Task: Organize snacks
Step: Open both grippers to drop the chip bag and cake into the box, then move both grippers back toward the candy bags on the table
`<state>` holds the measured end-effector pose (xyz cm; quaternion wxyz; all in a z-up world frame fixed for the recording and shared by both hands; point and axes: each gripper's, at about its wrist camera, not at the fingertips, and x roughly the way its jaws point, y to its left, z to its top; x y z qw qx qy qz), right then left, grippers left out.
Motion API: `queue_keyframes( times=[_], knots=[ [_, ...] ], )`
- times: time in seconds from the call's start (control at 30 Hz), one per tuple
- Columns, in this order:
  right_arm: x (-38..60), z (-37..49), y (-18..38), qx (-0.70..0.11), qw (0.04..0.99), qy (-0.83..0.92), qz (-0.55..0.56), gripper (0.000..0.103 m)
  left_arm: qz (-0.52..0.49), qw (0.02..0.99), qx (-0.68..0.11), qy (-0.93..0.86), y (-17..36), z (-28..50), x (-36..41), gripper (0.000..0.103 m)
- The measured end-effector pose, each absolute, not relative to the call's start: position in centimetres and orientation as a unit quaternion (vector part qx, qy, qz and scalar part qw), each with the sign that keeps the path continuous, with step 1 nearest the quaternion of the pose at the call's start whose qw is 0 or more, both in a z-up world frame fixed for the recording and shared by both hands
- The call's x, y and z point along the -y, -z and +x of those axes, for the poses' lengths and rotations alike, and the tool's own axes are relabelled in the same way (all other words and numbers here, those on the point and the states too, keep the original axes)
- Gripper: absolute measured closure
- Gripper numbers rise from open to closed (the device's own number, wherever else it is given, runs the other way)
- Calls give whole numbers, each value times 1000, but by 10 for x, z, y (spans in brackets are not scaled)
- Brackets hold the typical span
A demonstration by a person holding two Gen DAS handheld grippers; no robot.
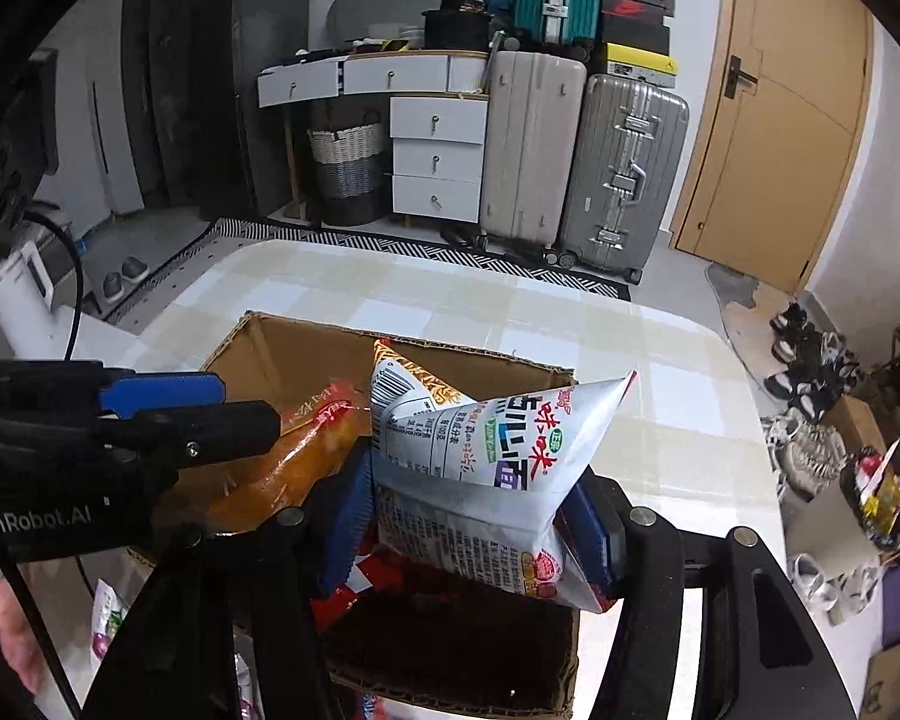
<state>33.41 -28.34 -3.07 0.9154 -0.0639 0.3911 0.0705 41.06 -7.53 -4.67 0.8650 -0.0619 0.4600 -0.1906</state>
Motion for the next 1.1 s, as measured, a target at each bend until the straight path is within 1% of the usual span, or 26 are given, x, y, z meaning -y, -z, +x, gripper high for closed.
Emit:
queue_keyframes(
  times=[0.03, 0.07, 0.1, 0.2, 0.27, 0.33, 0.37, 0.4, 0.47, 0.53, 0.6, 0.63, 0.73, 0.8, 0.87, 0.97, 1.03, 1.1],
  knots=[
    [282, 333, 29, -388, 916, -74, -66, 41, -61, 865, -459, 190, 46, 410, 75, 63],
    [280, 332, 28, -385, 917, -76, -67, 35, -61, 865, -460, 190, 46, 409, 75, 63],
    [279, 331, 26, -381, 919, -73, -71, 25, -61, 865, -460, 191, 46, 408, 75, 63],
    [277, 325, 18, -359, 928, -63, -81, 19, -65, 866, -458, 192, 44, 404, 74, 63],
    [277, 323, 15, -355, 929, -66, -80, 19, -66, 865, -458, 192, 42, 403, 73, 62],
    [281, 320, 13, -351, 931, -70, -70, 18, -69, 867, -454, 195, 39, 399, 72, 58],
    [283, 320, 12, -352, 931, -73, -64, 18, -69, 867, -453, 195, 38, 397, 72, 52],
    [286, 318, 11, -353, 931, -77, -55, 18, -71, 867, -452, 197, 36, 395, 72, 49],
    [291, 315, 9, -354, 931, -82, -40, 17, -73, 867, -449, 204, 33, 389, 73, 48],
    [293, 309, 7, -351, 932, -79, -41, 16, -67, 869, -446, 206, 29, 382, 75, 45],
    [294, 303, 6, -347, 934, -79, -44, 11, -64, 870, -442, 210, 25, 375, 78, 31],
    [295, 297, 5, -343, 935, -75, -48, 11, -64, 871, -439, 213, 23, 371, 79, 28],
    [297, 287, 0, -337, 938, -69, -52, 8, -45, 876, -434, 207, 14, 357, 85, 27],
    [300, 281, -4, -332, 940, -64, -49, 3, -30, 879, -427, 209, 3, 346, 89, 25],
    [304, 273, -11, -325, 943, -65, -42, 2, -25, 885, -418, 204, -6, 336, 90, 23],
    [308, 260, -22, -319, 944, -74, -35, 1, -20, 896, -398, 194, -23, 316, 90, 22],
    [308, 251, -30, -315, 945, -79, -30, 0, -23, 905, -381, 189, -36, 300, 87, 20],
    [307, 241, -36, -311, 946, -82, -26, 0, -25, 908, -377, 179, -44, 289, 84, 12]
  ],
)
